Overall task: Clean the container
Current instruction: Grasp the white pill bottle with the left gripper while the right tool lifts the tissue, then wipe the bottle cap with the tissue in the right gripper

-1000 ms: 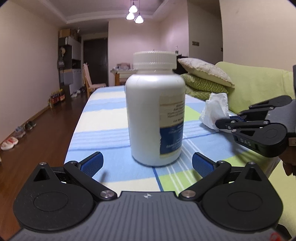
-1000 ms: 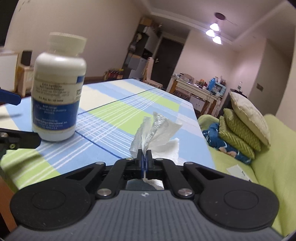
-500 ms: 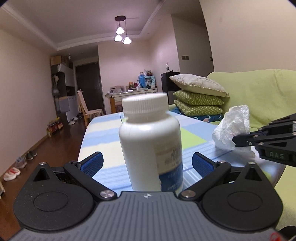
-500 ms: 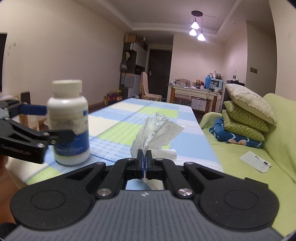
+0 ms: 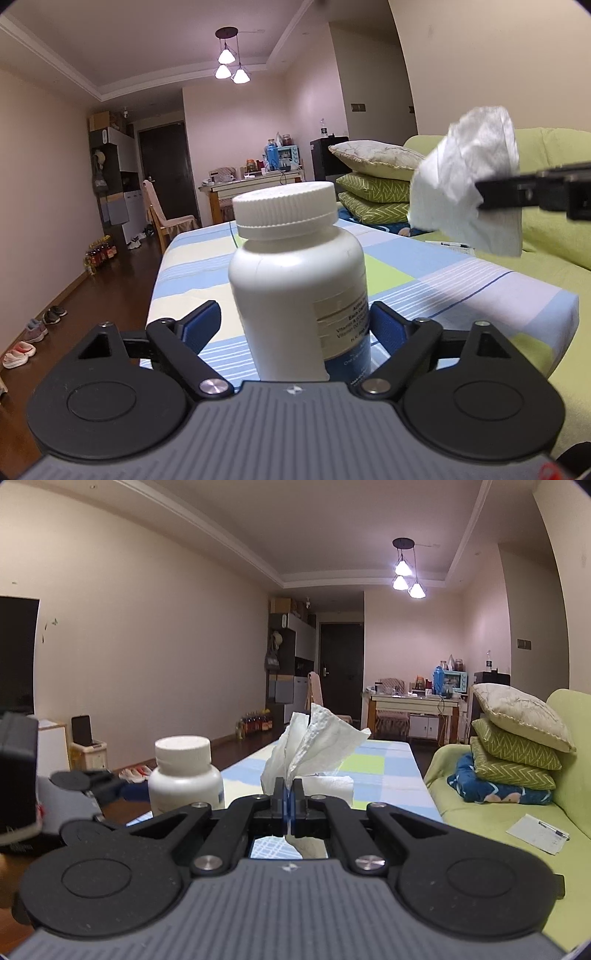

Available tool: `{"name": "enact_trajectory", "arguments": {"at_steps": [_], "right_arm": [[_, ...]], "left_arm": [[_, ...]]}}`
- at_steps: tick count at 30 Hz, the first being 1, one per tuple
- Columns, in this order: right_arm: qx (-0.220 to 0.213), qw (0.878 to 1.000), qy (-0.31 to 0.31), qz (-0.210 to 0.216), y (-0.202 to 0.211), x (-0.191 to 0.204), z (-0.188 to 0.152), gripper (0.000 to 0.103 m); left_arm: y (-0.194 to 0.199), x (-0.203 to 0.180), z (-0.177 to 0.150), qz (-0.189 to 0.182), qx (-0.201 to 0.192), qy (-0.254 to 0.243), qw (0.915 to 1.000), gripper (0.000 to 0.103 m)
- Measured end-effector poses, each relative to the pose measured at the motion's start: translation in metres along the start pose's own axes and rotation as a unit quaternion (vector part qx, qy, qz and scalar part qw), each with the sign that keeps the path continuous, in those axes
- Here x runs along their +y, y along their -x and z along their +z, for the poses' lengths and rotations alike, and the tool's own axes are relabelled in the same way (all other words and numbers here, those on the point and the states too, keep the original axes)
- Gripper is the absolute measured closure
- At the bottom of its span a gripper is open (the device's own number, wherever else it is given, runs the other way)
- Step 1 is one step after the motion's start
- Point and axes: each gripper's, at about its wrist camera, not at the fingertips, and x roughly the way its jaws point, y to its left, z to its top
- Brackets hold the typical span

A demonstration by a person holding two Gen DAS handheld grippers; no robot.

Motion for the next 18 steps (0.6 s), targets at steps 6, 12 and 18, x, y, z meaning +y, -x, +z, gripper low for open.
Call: {"name": "enact_trajectory", "arguments": {"at_steps": [6, 12, 18], "right_arm": [[-0.019, 0.999, -0.002, 0.028, -0.002, 0.000, 0.011, 0.103], [-0.032, 0.994, -0.019, 0.101, -0.016, -0.001, 0.029, 0.103], [0.000, 0.989, -0.010, 0.146, -0.050, -0.002, 0.038, 0.103]], "left_arm": [[-0.006, 0.003, -0.004, -0.017, 0.000, 0.001, 0.9999, 0.028], [-0.004, 0.005, -0.005, -0.049, -0.002, -0.001, 0.9988, 0.028], [-0.005, 0.004, -0.008, -0.061, -0.004, -0.011, 0.9980, 0.028]]}}
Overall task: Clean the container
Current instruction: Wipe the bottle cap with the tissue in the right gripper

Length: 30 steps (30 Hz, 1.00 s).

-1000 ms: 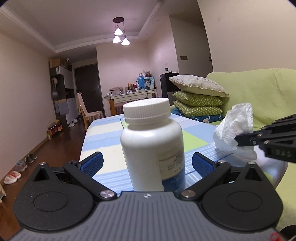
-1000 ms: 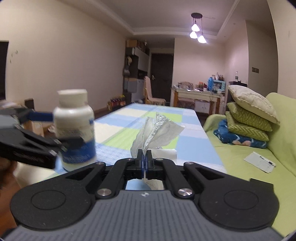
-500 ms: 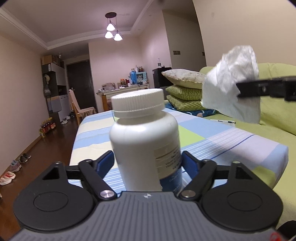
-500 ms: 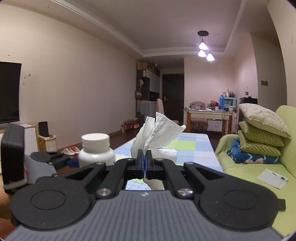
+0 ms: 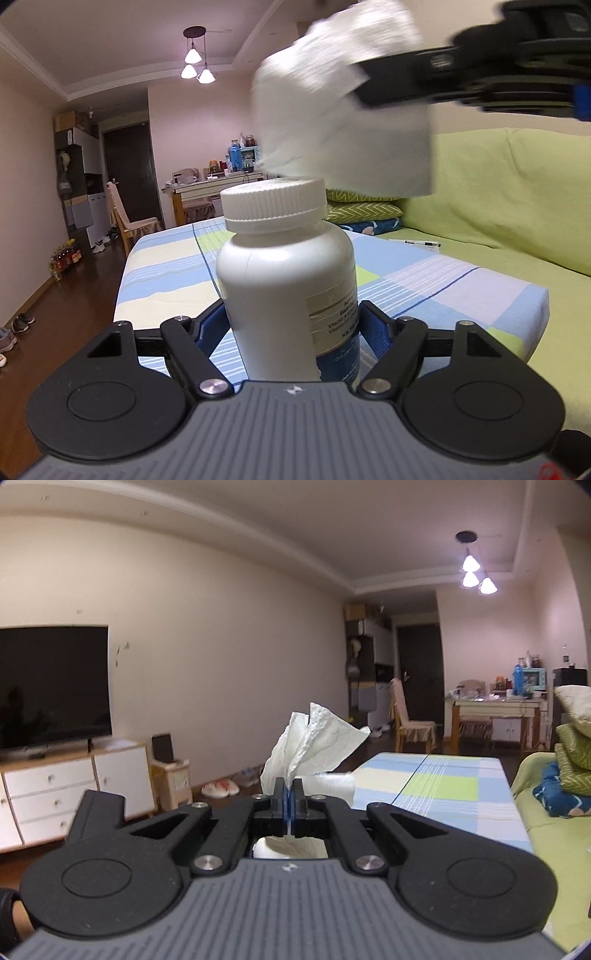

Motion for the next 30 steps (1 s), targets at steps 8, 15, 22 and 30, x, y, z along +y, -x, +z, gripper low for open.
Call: {"name": "enact_trajectory", "arguments": {"at_steps": [8, 15, 22, 30], "right_arm": [[0.060, 0.998, 0.031, 0.009, -0.015, 0.013, -0.009, 0.103], [0.070, 0.996, 0.014, 0.052, -0.039, 0.023, -0.003, 0.103], [0.062, 0.998, -0.026, 0.020, -0.053, -0.007, 0.000, 0.103], [0.060, 0.997, -0.038, 0.034, -0.027, -0.012, -0.010, 0.103]], "left_arm": [[-0.005, 0.004, -0.003, -0.004, 0.000, -0.003, 1.0000, 0.028], [-0.003, 0.000, -0.002, -0.004, -0.002, -0.008, 1.0000, 0.029], [-0.001, -0.001, -0.001, -0.006, -0.003, -0.005, 1.0000, 0.029], [-0.013, -0.013, 0.000, -0.007, -0.006, -0.006, 0.9999, 0.029]]}}
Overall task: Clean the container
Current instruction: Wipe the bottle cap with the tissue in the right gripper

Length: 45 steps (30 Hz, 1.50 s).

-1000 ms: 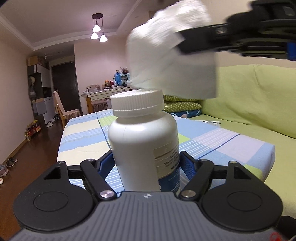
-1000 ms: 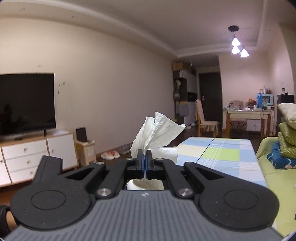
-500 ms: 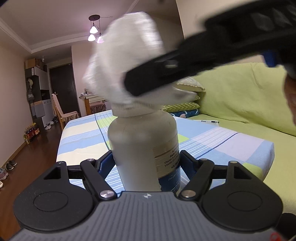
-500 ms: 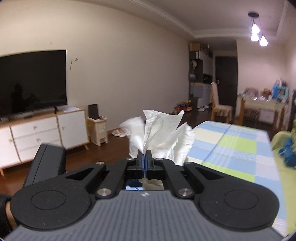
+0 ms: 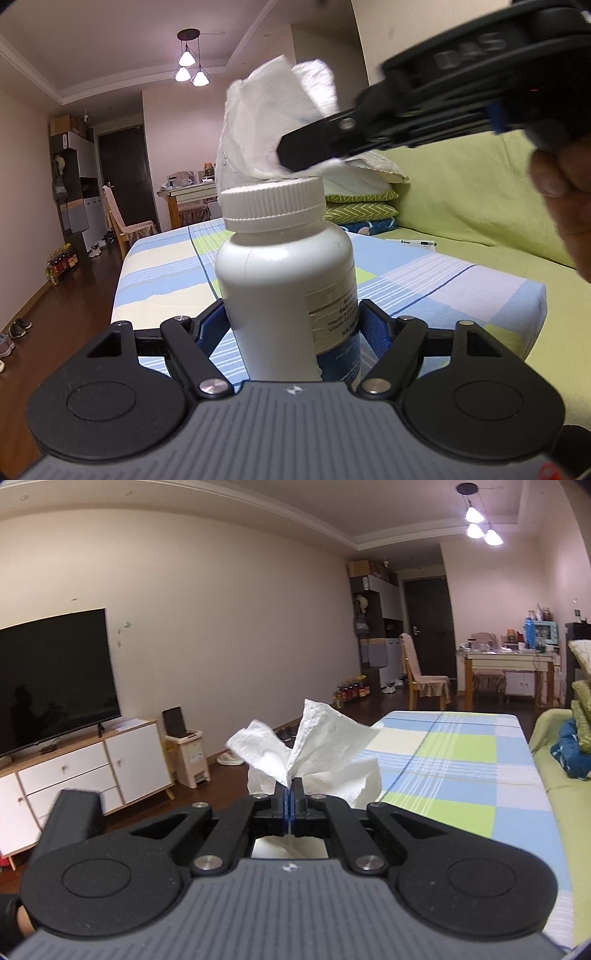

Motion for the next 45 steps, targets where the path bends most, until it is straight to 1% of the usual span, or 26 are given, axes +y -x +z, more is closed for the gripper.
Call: {"name": "enact_trajectory", "arguments": {"at_steps": [1, 3, 6, 10, 15, 17, 21, 24, 27, 33, 41, 45], "right_arm": [[0.001, 1.000, 0.002, 0.007, 0.001, 0.003, -0.001, 0.103], [0.004, 1.000, 0.006, 0.017, 0.005, 0.007, -0.001, 0.103], [0.003, 1.000, 0.005, 0.023, -0.006, 0.009, 0.000, 0.103], [-0.003, 1.000, -0.018, 0.016, -0.019, -0.004, 0.003, 0.103], [-0.011, 1.000, -0.029, 0.002, -0.010, -0.017, -0.002, 0.103], [-0.012, 1.000, -0.025, -0.002, -0.003, -0.016, -0.004, 0.103], [-0.010, 1.000, -0.014, 0.012, 0.008, -0.006, -0.006, 0.103], [-0.005, 1.000, -0.008, 0.025, 0.007, 0.000, -0.006, 0.103], [-0.007, 1.000, -0.011, 0.026, -0.004, 0.001, -0.003, 0.103], [-0.013, 0.999, -0.026, 0.019, -0.011, -0.009, 0.000, 0.103], [-0.014, 1.000, -0.017, 0.014, -0.009, -0.007, 0.000, 0.103], [-0.018, 1.000, -0.011, 0.000, -0.007, -0.005, 0.002, 0.103]], "left_arm": [[0.008, 0.007, 0.001, 0.000, 0.001, 0.001, 1.0000, 0.029], [0.004, 0.003, -0.001, 0.000, 0.002, 0.001, 1.0000, 0.029], [0.007, 0.002, 0.000, 0.000, 0.003, 0.000, 1.0000, 0.029], [0.011, 0.000, 0.000, 0.001, 0.005, 0.000, 1.0000, 0.029], [0.013, -0.001, 0.001, -0.001, 0.005, -0.001, 1.0000, 0.029], [0.015, 0.001, 0.000, -0.001, 0.005, -0.002, 1.0000, 0.029], [0.019, -0.001, 0.000, -0.001, 0.004, -0.001, 1.0000, 0.029], [0.021, -0.001, -0.001, 0.001, 0.004, -0.001, 1.0000, 0.029], [0.024, -0.001, -0.001, 0.001, 0.005, -0.002, 1.0000, 0.029], [0.028, -0.004, -0.001, 0.001, 0.004, -0.003, 1.0000, 0.029], [0.034, -0.010, -0.007, 0.000, -0.013, -0.011, 0.9999, 0.028], [0.033, -0.011, -0.001, -0.004, -0.002, -0.017, 0.9998, 0.028]]}}
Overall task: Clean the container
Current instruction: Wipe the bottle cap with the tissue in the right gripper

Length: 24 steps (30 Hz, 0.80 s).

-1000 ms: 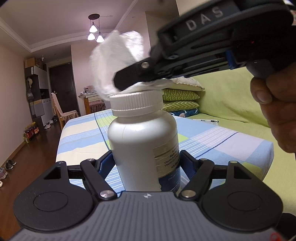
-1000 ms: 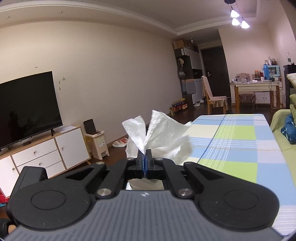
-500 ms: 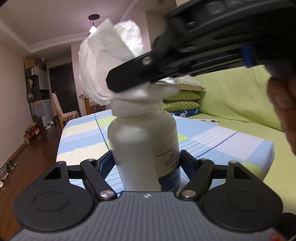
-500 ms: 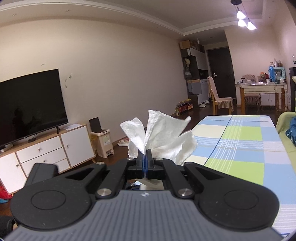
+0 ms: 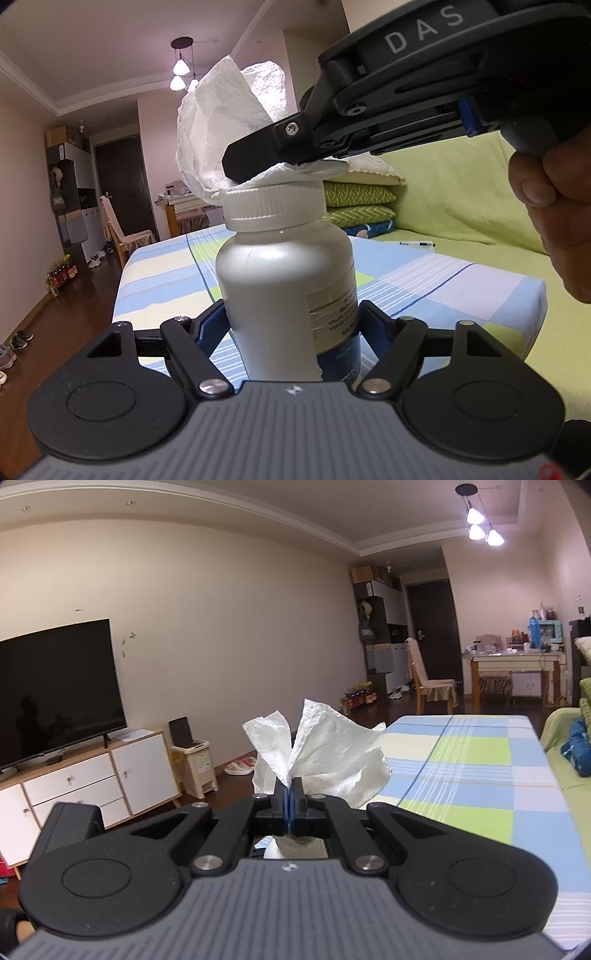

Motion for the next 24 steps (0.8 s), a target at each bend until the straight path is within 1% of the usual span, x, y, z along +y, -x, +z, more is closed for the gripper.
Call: {"name": "enact_trajectory", "arguments": {"at_steps": [5, 8, 13, 18, 24], "right_arm": [[-0.007, 1.000, -0.006, -0.022, 0.009, -0.012, 0.002, 0.103], [-0.010, 0.999, -0.011, -0.039, 0.014, -0.021, 0.003, 0.103], [-0.017, 0.998, -0.023, -0.062, 0.024, -0.039, 0.002, 0.103], [-0.018, 0.997, -0.025, -0.071, 0.026, -0.048, 0.004, 0.103], [-0.012, 0.997, -0.015, -0.078, 0.023, -0.049, 0.006, 0.103]], "left_arm": [[-0.006, -0.005, 0.012, -0.013, 0.022, -0.029, 0.9993, 0.028], [-0.017, -0.002, 0.018, -0.024, 0.031, -0.044, 0.9983, 0.028], [-0.034, -0.009, 0.029, -0.038, 0.047, -0.058, 0.9965, 0.028], [-0.048, -0.019, 0.037, -0.043, 0.057, -0.078, 0.9944, 0.028], [-0.057, -0.017, 0.037, -0.048, 0.057, -0.076, 0.9943, 0.028]]}}
